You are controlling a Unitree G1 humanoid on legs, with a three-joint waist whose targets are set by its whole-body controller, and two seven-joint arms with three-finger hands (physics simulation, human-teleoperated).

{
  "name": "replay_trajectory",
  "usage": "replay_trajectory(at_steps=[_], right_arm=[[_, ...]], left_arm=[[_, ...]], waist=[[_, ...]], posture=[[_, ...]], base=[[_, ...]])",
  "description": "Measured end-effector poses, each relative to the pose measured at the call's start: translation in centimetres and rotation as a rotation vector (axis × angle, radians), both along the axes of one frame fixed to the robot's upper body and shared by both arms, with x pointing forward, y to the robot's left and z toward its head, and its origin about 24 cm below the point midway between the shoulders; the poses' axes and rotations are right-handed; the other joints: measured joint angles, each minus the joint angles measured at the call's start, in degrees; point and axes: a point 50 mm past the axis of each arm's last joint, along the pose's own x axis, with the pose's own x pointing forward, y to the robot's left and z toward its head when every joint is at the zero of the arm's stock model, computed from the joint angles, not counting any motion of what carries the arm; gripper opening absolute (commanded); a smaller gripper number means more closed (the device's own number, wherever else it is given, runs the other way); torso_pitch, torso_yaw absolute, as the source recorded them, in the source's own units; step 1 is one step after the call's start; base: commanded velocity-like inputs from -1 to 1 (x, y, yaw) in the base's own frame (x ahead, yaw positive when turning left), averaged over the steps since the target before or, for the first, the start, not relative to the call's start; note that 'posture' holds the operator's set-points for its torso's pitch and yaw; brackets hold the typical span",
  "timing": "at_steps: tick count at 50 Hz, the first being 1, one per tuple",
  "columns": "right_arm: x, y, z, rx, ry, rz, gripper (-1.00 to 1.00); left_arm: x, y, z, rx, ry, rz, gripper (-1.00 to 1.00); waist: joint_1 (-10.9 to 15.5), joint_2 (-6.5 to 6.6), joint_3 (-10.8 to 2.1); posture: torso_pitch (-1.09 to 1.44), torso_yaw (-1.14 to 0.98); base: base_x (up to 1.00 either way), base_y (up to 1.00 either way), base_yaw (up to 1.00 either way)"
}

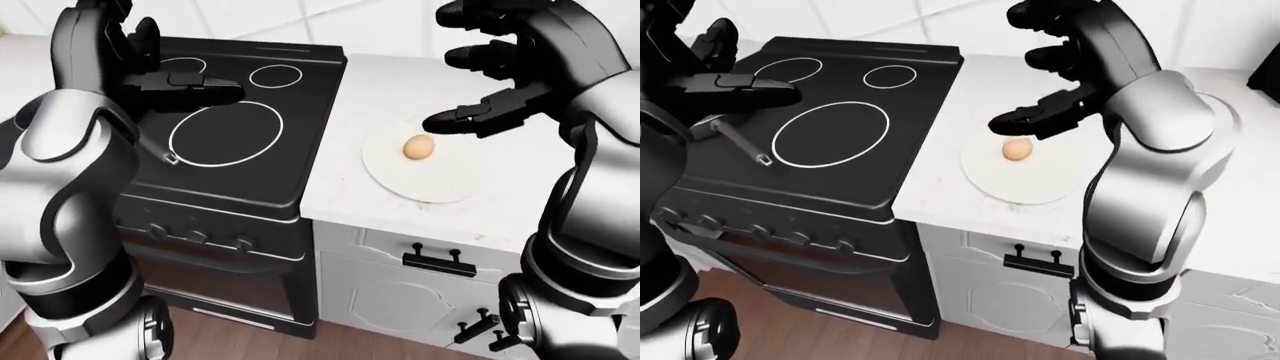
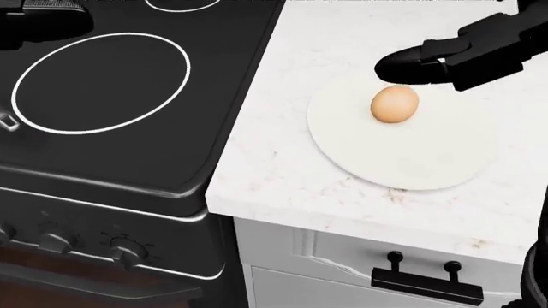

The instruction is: Pick the egg from the plate and place it in the pan.

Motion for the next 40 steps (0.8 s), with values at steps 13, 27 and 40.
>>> replay_trajectory(at_steps=[13, 27, 40], right_arm=[[0.3, 0.4, -2.9, -0.003, 0.050, 0.006, 0.45], [0.6, 0.0, -4.9, -0.034, 0.085, -0.017, 0.31], [1.4, -0.5, -5.9, -0.069, 0.105, -0.044, 0.33]], left_arm=[[0.0, 0.1, 0.0, 0.001, -0.002, 0.004, 1.00], [-0.1, 0.1, 0.2, 0.000, -0.005, 0.007, 1.00], [-0.2, 0.1, 0.3, 0.000, -0.009, 0.006, 1.00]], waist=[[0.0, 0.13, -0.15], [0.0, 0.06, -0.43], [0.0, 0.09, -0.57]], posture=[[0.00, 0.00], [0.00, 0.00], [0.00, 0.00]], base=[[0.00, 0.00, 0.00], [0.00, 0.00, 0.00], [0.00, 0.00, 0.00]])
